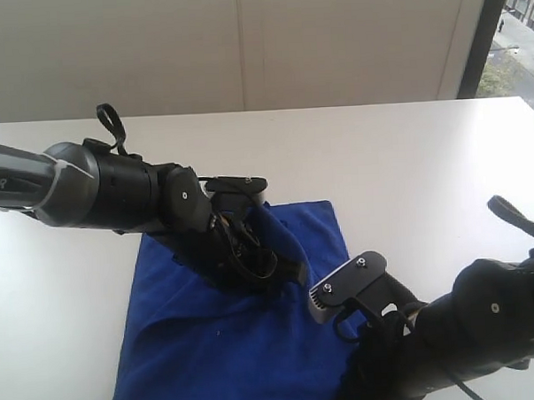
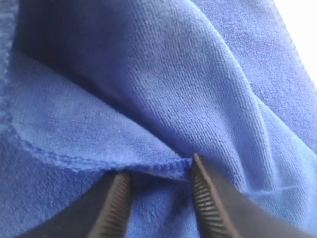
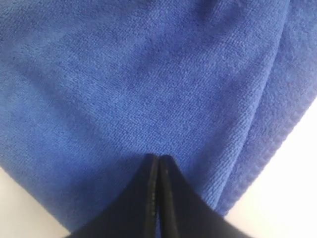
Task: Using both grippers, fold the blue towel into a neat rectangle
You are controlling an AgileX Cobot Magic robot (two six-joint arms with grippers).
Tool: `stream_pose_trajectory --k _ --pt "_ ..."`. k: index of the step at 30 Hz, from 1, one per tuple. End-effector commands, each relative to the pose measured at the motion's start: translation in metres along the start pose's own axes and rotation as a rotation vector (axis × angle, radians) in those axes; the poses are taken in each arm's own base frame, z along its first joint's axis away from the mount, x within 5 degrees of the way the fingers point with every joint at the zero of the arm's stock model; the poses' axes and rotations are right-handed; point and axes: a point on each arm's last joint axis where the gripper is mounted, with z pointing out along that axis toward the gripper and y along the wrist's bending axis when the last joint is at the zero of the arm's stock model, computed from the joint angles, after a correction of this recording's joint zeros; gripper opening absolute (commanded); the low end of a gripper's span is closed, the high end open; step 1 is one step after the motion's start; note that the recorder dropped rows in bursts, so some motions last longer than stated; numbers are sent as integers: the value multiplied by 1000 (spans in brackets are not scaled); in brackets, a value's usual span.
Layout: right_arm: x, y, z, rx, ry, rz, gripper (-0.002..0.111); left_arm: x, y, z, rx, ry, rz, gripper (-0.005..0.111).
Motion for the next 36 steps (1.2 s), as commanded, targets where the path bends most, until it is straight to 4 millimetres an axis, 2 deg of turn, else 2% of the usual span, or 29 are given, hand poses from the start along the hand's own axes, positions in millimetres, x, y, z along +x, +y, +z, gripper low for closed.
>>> stream_pose_trajectory --k 1,6,13,18,21,30,33,36 --pt "0 -1 1 10 -12 -16 0 -2 -5 -2 12 -10 -8 27" --pt "1 -1 1 11 -11 -16 0 -1 -4 -2 10 -6 -2 1" --pt "10 -3 8 20 28 -10 0 -7 -9 -19 13 -38 39 0" --pt "12 -4 14 23 48 -7 0 -8 -8 -35 -21 -32 144 0" --pt "12 -4 14 23 48 -7 0 -7 0 -39 -67 7 215 0" --pt "13 -4 14 21 54 -7 0 -17 45 -48 -147 7 161 0" --pt "13 -3 14 20 55 -7 0 -24 57 -51 -189 -49 192 0" --pt "13 -3 14 17 61 -9 0 -31 59 -52 -229 -107 277 0"
